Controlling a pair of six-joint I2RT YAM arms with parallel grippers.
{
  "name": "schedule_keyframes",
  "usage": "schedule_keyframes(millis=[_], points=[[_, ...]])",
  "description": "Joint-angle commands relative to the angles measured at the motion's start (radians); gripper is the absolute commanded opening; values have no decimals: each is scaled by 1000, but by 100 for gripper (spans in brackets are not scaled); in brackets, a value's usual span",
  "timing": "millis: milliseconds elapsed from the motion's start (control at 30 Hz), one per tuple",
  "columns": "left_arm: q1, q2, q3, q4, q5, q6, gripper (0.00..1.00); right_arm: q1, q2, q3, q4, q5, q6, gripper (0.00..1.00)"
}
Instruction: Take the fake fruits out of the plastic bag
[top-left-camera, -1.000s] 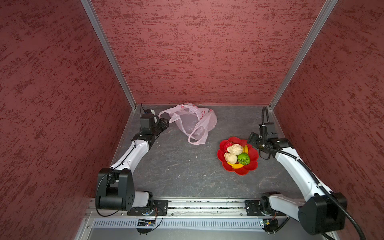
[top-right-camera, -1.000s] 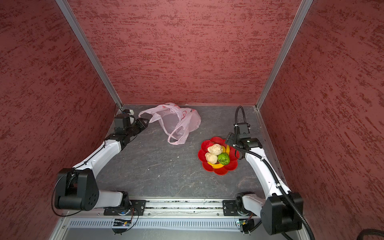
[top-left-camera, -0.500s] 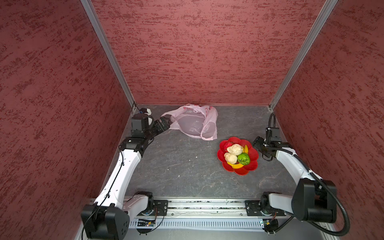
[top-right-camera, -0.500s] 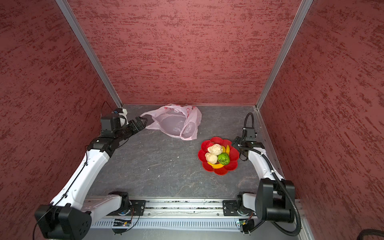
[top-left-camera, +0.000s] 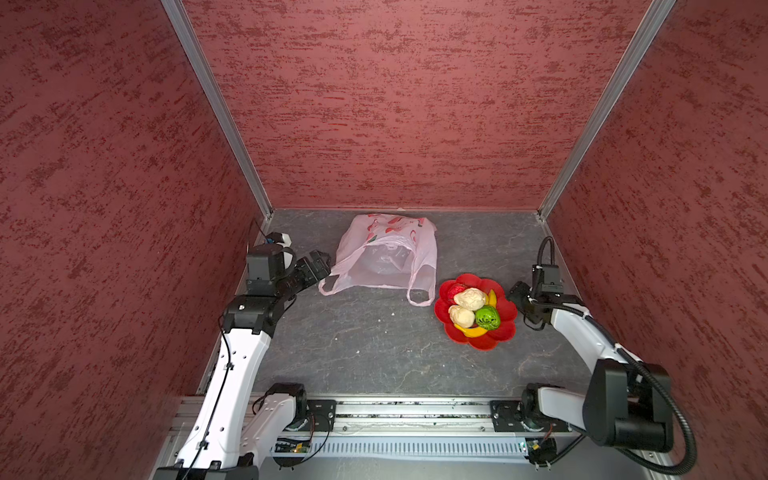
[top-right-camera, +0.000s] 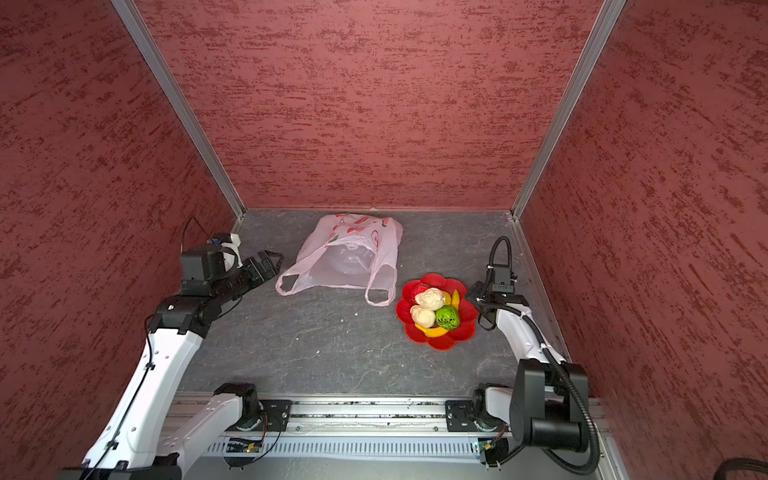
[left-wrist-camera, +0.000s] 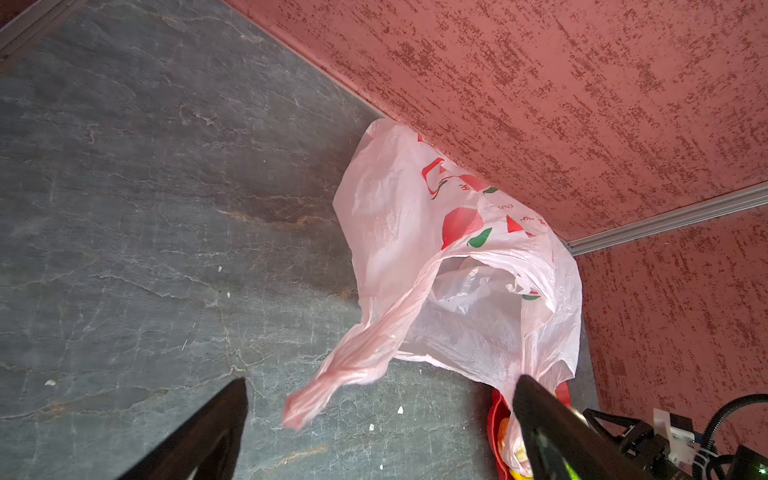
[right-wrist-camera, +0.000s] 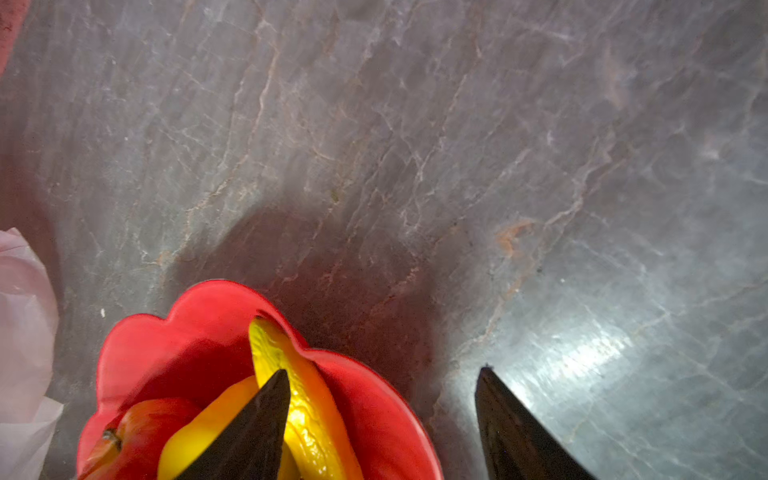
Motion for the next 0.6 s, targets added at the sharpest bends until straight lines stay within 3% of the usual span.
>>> schedule_keyframes(millis=[0,433,567], points=[[9,-4,-18,-5,16,14,100,-12,-28,-27,68,-7,70,71],[15,12,-67,48,40,8,100,-11,-53,-149,215,-144,223,65],[17,18,-77,64,52,8,100,21,-73,-166,233,-140,270,62]])
